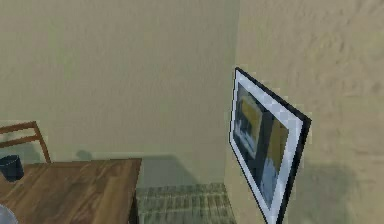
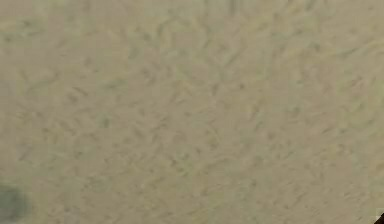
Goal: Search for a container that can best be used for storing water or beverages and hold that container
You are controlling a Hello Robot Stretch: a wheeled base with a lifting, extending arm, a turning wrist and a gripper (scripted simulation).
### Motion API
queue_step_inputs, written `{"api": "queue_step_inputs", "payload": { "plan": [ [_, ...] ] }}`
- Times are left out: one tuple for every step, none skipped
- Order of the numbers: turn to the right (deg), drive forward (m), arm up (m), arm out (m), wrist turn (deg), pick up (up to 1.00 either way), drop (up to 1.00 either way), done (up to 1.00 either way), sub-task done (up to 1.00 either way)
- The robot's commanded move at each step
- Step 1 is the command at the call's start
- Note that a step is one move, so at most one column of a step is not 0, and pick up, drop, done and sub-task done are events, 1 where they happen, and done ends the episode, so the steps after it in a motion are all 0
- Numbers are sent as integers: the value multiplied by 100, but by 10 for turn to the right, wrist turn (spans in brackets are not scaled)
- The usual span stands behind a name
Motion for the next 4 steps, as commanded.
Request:
{"api": "queue_step_inputs", "payload": {
  "plan": [
    [-60,0,0,0,0,0,0,0,0],
    [0,65,0,0,0,0,0,0,0],
    [-450,0,0,0,0,0,0,0,0],
    [-450,0,0,0,0,0,0,0,0]
  ]
}}
